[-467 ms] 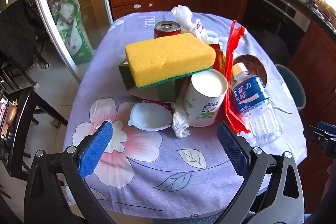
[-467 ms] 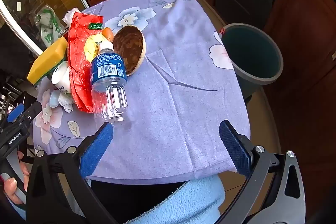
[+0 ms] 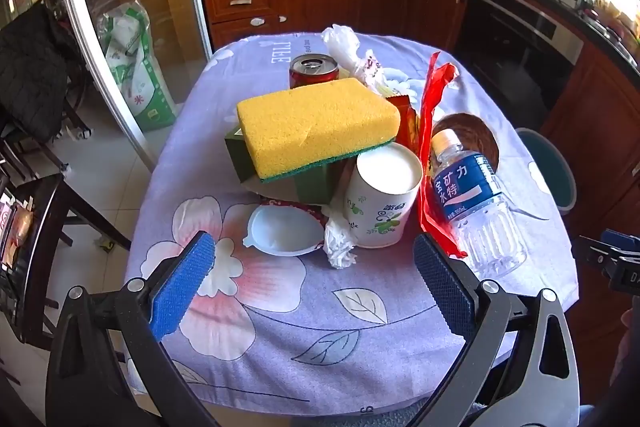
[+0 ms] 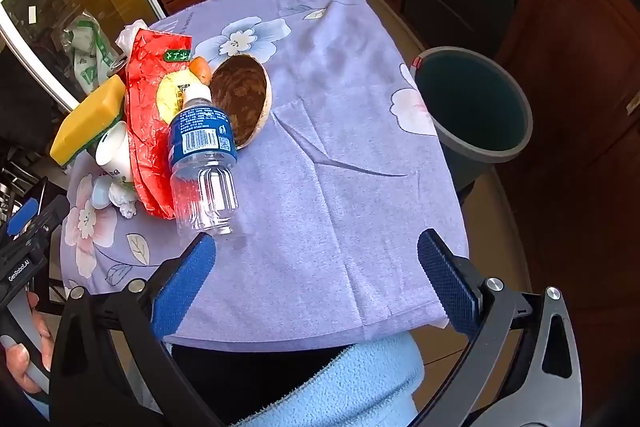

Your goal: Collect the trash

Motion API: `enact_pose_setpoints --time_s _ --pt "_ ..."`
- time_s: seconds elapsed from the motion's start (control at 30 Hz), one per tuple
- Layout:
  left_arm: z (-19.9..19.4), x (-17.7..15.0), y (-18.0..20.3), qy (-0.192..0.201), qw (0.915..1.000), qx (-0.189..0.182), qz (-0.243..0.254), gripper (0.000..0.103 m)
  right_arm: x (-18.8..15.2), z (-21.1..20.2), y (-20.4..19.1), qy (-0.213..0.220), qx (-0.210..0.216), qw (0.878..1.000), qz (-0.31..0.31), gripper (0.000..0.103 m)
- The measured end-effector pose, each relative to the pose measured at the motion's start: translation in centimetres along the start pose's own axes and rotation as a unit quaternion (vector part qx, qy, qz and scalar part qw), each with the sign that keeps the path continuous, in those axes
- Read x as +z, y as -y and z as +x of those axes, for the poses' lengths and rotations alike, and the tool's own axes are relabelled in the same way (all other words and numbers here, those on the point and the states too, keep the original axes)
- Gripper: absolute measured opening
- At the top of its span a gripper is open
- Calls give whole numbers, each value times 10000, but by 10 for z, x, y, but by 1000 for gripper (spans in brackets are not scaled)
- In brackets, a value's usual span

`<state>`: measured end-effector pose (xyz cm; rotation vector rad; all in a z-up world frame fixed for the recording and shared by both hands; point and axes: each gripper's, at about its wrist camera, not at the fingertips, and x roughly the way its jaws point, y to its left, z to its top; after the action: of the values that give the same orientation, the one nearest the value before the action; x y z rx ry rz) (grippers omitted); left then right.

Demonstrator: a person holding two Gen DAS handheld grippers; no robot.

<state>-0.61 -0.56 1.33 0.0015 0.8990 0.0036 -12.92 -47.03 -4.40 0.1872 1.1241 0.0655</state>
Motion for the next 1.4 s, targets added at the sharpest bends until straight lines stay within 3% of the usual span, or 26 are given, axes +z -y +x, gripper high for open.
enact_pose_setpoints --time_s 1.4 --pt "10 -5 -8 -22 10000 6 53 99 -2 9 -4 -100 -120 9999 -73 97"
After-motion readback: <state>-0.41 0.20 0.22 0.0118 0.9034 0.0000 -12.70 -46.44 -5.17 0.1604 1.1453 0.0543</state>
